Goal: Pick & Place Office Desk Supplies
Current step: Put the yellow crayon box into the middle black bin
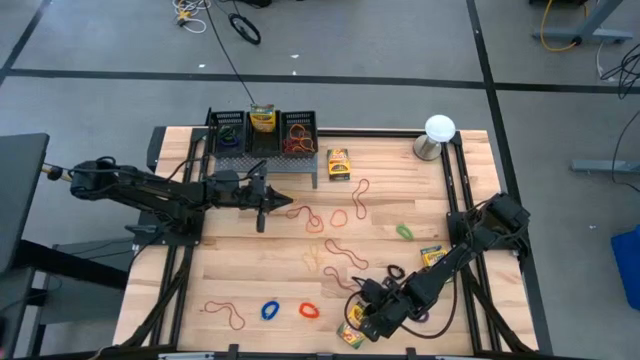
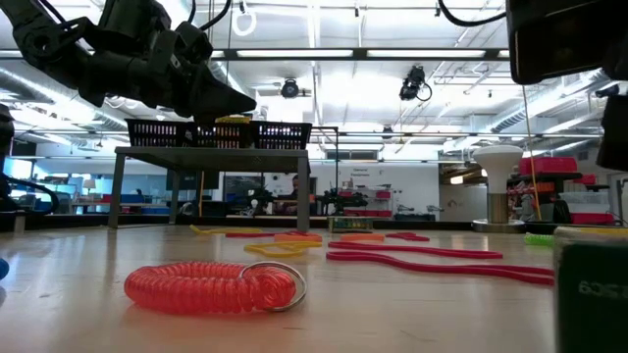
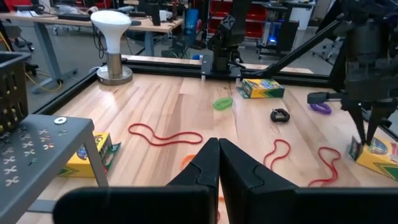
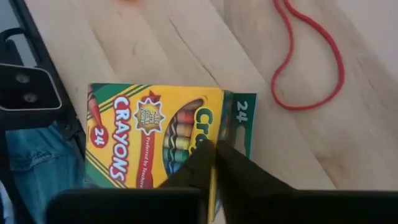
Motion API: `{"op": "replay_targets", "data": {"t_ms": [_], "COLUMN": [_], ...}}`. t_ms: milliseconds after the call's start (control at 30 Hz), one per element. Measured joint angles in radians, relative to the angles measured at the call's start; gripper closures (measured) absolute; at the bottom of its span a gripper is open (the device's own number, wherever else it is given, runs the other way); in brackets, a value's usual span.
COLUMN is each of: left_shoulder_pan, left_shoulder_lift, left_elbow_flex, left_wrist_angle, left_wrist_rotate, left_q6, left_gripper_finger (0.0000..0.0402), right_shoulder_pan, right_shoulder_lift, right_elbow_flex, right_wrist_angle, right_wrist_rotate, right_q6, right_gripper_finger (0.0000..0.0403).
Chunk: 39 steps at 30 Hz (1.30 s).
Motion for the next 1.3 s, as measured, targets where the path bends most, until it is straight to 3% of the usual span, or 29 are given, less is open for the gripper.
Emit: {"op": "replay_targets", "data": {"t_ms": [200,467,733,867,967,1067,1167,1300], "left_shoulder_pan": [0.002,0.001,-0.018,-0.042,-0.057,-0.064,-0.066,-0.066], "left_shoulder_lift": [-0.005,-0.005,-0.004,-0.004,-0.004,-0.004,-0.004,-0.004], "left_elbow_flex": [0.0,0.0,0.0,0.0,0.0,0.0,0.0,0.0], "left_wrist_angle": [-0.001,-0.001,-0.055,-0.088,-0.089,-0.091,-0.108,-0.114], "left_wrist_rotate": [-0.036,-0.05,-0.052,-0.055,-0.054,-0.052,-0.052,-0.052], "left_q6": [0.022,0.027,0.03,0.03,0.013,0.0,0.002,0.002], "left_gripper_finger": [0.0393,0.0393,0.0393,0.0392,0.0391,0.0385,0.0378,0.0373], "right_shoulder_pan": [-0.005,-0.012,-0.016,-0.014,-0.022,-0.049,-0.093,-0.177], "right_shoulder_lift": [-0.003,-0.004,0.014,0.058,0.058,0.039,0.038,0.038], "right_elbow_flex": [0.059,0.25,0.288,0.288,0.287,0.287,0.284,0.214], "right_wrist_angle": [-0.1,-0.379,-0.409,-0.403,-0.446,-0.562,-0.606,-0.446], "right_wrist_rotate": [0.02,0.197,0.309,0.279,0.265,0.233,0.181,0.017], "right_q6": [-0.089,-0.268,-0.414,-0.412,-0.322,-0.227,-0.236,-0.355], "right_gripper_finger": [0.0397,0.0401,0.0401,0.0402,0.0394,0.0362,0.0321,0.0277]}}
